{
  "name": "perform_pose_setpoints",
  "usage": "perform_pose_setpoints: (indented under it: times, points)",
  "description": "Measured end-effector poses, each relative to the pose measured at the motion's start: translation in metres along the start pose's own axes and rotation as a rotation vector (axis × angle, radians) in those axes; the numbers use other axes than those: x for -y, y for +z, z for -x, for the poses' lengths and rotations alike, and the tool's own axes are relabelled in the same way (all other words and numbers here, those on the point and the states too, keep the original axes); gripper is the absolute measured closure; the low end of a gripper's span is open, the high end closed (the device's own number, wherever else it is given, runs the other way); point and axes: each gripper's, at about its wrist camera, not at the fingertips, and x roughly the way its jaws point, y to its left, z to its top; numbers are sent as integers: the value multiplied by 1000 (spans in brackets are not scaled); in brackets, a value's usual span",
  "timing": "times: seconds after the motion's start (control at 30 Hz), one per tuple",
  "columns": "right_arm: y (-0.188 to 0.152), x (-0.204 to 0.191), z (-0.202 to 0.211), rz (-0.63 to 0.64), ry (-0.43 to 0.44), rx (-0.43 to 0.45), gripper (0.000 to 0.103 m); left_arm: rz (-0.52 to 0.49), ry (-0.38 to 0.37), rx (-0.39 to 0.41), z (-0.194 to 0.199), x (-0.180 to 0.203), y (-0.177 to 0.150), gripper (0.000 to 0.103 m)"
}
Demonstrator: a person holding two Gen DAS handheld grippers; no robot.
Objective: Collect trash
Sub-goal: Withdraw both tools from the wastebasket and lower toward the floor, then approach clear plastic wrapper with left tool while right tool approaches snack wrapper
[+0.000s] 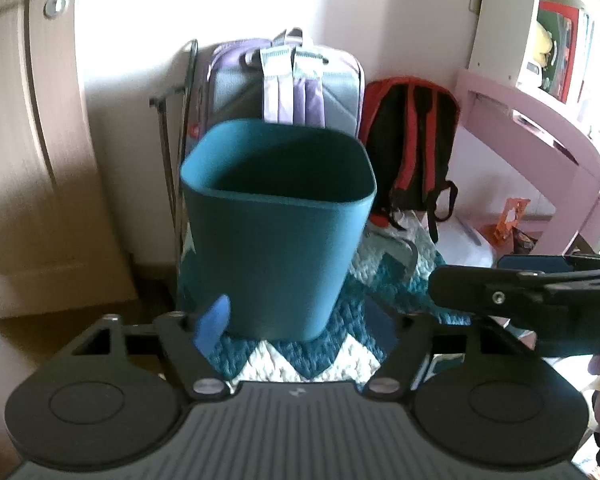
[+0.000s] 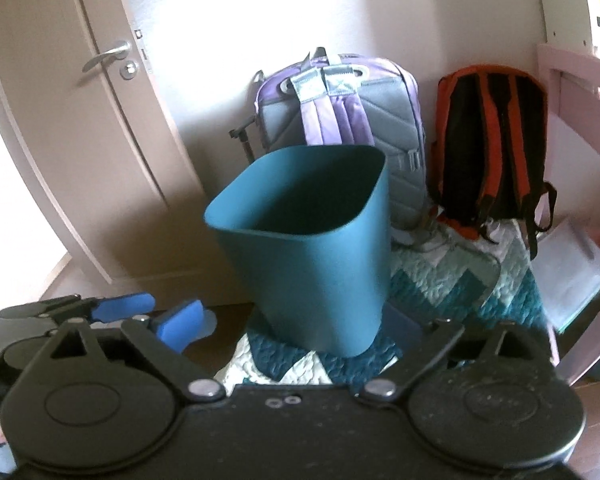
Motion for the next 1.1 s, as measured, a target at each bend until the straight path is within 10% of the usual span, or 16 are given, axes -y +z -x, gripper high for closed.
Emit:
perform_pose_setpoints:
  times: [0.57,1.1]
  points:
    - [-115,52,-68,-31,-7,-140,1,113,19,-278,-117,-19,-124,20]
    - [-265,166,-257,-267,-215,-560,2,352,146,-747,-301,-60,-294,20]
